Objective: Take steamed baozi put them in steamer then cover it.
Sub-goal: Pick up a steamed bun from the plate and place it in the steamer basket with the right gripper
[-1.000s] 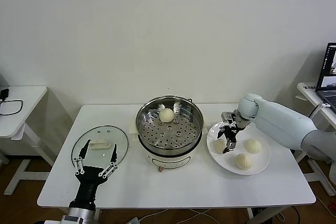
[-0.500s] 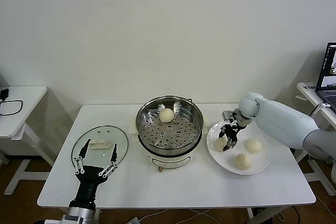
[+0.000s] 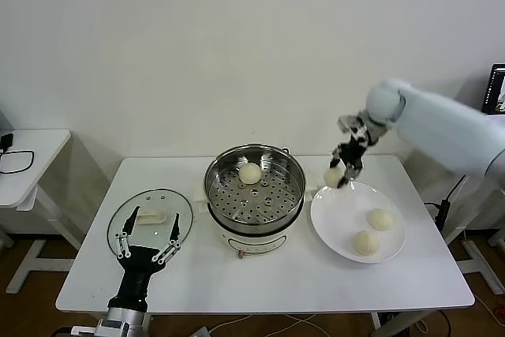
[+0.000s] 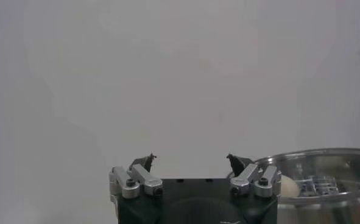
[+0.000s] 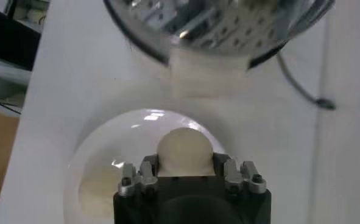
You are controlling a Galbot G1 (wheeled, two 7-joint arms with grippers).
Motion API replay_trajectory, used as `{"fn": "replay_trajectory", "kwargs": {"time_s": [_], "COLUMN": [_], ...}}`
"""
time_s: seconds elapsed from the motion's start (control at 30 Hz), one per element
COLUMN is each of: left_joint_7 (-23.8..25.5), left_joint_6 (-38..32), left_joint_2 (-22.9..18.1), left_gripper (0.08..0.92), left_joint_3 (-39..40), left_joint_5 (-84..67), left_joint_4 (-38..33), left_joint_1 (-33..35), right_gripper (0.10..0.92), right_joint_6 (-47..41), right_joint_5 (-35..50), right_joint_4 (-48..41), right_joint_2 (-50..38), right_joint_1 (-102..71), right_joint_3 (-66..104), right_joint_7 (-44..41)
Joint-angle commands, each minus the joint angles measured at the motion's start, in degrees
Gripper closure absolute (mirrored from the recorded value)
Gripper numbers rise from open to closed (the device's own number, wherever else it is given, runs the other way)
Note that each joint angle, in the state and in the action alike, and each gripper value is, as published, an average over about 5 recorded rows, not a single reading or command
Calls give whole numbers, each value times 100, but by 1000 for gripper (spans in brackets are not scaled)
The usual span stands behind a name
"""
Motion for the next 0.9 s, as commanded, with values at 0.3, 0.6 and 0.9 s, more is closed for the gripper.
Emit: {"fn": "replay_trajectory", "kwargs": {"time_s": [0.3,0.6,0.9], "left_joint_7": [-15,-20,-25], "left_joint_6": [27,-1,-21], "left_joint_2": [-15,-19,-30], "left_gripper": [177,177,177], "left_joint_3": [38,52,51], "left_joint_5": [13,17,13], "left_joint_4": [68,124,180], "left_joint_1": [-75,-88,-113], "right_gripper": [414,423,423], "right_joint_6": [-675,-923,-977], "right_joint_5": [1580,1576,1442], "right_joint_4": [565,310,104], "right_joint_2": [1572,2407,2669], "right_joint_1": [971,393,69], "right_joint_3": [-958,-1215,-1325], "right_joint_7": [638,1172,1398]}}
